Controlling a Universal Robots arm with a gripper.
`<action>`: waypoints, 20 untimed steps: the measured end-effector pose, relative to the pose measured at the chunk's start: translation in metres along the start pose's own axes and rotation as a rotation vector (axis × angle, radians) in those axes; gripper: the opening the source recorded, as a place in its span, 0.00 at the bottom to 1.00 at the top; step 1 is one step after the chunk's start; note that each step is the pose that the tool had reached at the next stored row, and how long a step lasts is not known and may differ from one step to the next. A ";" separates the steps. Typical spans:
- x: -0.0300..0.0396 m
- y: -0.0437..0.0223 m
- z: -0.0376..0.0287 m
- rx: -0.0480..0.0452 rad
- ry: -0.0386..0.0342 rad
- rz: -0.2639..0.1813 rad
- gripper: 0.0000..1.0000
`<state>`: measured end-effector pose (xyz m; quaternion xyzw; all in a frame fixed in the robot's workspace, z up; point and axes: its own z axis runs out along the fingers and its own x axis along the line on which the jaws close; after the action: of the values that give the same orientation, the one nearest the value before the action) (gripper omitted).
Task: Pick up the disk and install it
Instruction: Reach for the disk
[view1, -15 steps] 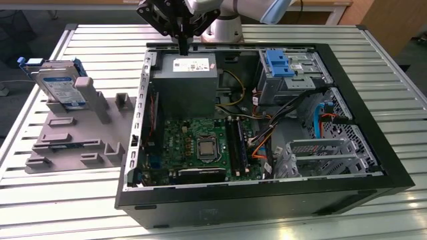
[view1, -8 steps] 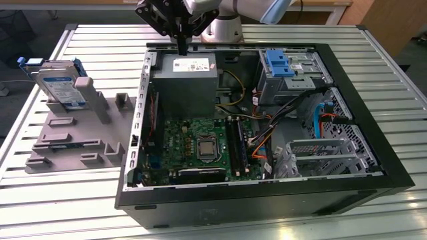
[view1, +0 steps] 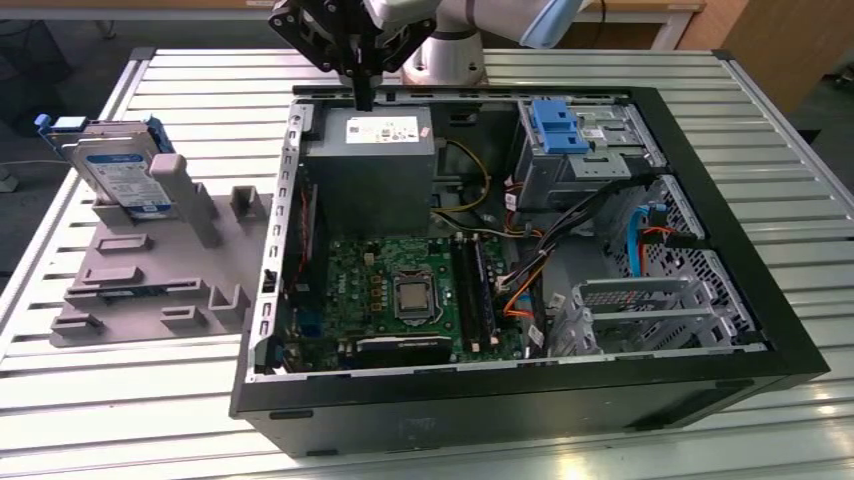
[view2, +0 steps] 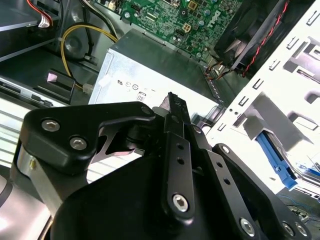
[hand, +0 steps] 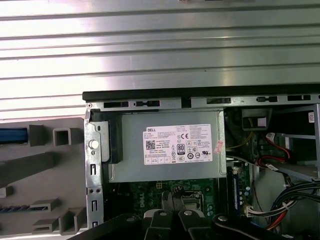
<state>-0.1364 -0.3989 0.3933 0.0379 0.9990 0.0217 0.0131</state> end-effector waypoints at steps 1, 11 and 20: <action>0.0003 0.0000 0.0000 0.0000 0.0000 0.000 0.11; 0.0035 0.0001 -0.0001 0.0001 0.0000 0.000 0.11; 0.0055 0.0002 -0.0001 0.0000 0.0000 0.000 0.11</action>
<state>-0.1419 -0.3983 0.3932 0.0379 0.9990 0.0217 0.0131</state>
